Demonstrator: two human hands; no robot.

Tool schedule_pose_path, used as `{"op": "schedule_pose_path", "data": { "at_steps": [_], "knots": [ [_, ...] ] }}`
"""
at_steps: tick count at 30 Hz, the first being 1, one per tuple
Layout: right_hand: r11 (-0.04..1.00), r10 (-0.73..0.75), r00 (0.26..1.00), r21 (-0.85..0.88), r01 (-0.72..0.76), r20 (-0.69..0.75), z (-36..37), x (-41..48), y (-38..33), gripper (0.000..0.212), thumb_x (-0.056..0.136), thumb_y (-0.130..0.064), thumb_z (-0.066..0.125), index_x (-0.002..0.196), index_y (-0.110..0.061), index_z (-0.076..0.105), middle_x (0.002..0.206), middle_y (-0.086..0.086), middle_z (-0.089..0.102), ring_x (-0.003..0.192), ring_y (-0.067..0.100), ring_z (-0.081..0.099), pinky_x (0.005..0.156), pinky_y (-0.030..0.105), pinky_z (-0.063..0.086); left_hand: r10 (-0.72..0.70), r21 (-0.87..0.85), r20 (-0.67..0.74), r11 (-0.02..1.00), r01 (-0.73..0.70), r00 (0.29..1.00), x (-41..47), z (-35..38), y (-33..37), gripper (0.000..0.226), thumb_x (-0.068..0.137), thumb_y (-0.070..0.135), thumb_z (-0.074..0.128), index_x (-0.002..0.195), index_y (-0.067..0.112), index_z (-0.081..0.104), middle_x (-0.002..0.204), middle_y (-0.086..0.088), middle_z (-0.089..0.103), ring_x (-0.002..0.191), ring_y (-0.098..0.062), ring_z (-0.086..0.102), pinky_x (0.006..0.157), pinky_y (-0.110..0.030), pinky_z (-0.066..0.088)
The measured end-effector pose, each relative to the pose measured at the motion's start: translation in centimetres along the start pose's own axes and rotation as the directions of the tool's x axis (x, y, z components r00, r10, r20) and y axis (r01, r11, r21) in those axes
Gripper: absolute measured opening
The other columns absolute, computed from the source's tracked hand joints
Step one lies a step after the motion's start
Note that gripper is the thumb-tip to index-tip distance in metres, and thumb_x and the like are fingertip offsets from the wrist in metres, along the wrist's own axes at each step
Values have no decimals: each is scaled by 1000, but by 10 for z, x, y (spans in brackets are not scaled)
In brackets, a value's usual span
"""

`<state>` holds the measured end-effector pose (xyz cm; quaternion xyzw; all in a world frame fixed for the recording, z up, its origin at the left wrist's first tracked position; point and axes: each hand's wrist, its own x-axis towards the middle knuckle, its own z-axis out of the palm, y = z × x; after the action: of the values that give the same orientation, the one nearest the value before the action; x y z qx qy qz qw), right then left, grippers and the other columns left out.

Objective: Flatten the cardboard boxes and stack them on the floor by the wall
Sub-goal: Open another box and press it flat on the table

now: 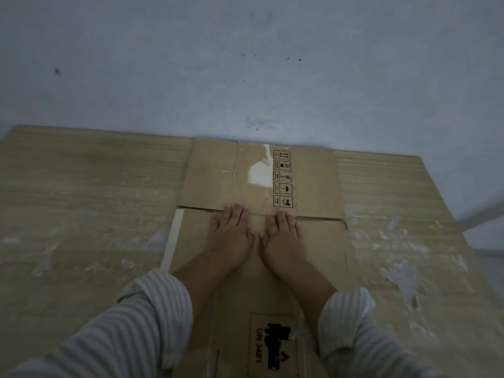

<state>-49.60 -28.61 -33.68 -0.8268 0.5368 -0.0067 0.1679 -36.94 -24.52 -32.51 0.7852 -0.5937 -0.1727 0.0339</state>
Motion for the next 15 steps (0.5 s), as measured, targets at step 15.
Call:
{"op": "schedule_pose_path", "data": {
  "at_steps": [15],
  "knots": [
    [997, -25, 991, -74, 16, -130, 36, -100, -20, 60, 96, -44, 16, 147, -14, 25, 157, 10, 20, 146, 28, 10, 114, 39, -5, 43, 64, -77, 997, -38, 996, -88, 43, -13, 66, 90, 45, 1, 151, 20, -2, 161, 0, -6, 147, -20, -14, 111, -41, -18]
  ]
}}
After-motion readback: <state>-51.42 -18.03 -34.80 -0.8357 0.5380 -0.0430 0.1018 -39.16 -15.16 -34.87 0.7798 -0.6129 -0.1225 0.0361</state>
